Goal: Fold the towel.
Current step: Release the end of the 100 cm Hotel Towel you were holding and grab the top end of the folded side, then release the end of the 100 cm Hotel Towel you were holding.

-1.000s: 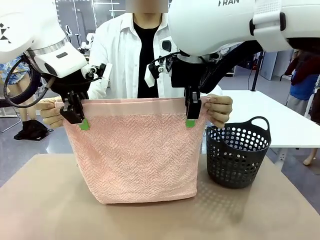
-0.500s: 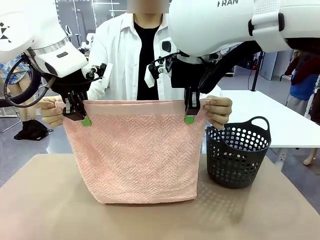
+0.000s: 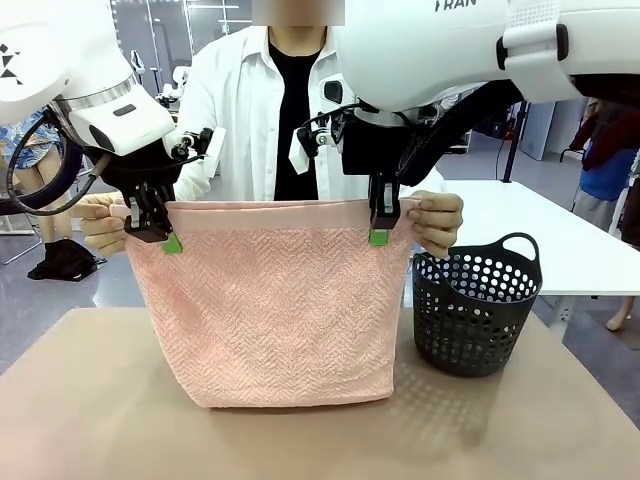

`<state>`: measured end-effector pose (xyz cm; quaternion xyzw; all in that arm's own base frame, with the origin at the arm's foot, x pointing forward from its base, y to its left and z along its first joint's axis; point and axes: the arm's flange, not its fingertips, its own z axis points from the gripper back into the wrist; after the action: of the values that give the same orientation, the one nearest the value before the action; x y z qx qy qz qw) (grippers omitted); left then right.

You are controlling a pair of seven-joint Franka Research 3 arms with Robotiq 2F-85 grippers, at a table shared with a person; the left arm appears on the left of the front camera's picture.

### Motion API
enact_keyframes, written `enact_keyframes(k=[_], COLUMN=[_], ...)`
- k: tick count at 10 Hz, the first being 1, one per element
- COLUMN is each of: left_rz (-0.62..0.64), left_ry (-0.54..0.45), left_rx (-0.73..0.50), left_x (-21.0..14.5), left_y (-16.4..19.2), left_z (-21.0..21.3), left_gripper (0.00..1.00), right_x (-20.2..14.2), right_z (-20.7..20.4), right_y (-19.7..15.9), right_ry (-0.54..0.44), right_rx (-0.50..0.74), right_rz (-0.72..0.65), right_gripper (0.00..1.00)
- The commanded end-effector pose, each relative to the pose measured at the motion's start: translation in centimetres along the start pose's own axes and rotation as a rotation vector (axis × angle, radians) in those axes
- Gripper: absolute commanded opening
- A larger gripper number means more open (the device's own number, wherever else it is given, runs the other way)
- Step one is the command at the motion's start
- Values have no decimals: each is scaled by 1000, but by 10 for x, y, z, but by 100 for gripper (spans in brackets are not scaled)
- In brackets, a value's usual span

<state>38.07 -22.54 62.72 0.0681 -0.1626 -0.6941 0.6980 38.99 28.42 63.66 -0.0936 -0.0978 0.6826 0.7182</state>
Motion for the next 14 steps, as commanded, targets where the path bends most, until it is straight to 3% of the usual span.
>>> enact_keyframes(k=[1, 14], left_rz=[2, 2], left_ry=[-1, -1], left_rx=[4, 4], left_x=[0, 0], left_y=[0, 0], left_z=[0, 0], left_gripper=[0, 0], right_x=[0, 0], right_z=[0, 0], right_y=[0, 0], right_ry=[1, 1], right_rx=[-2, -2], right_rz=[1, 1], right_gripper=[0, 0])
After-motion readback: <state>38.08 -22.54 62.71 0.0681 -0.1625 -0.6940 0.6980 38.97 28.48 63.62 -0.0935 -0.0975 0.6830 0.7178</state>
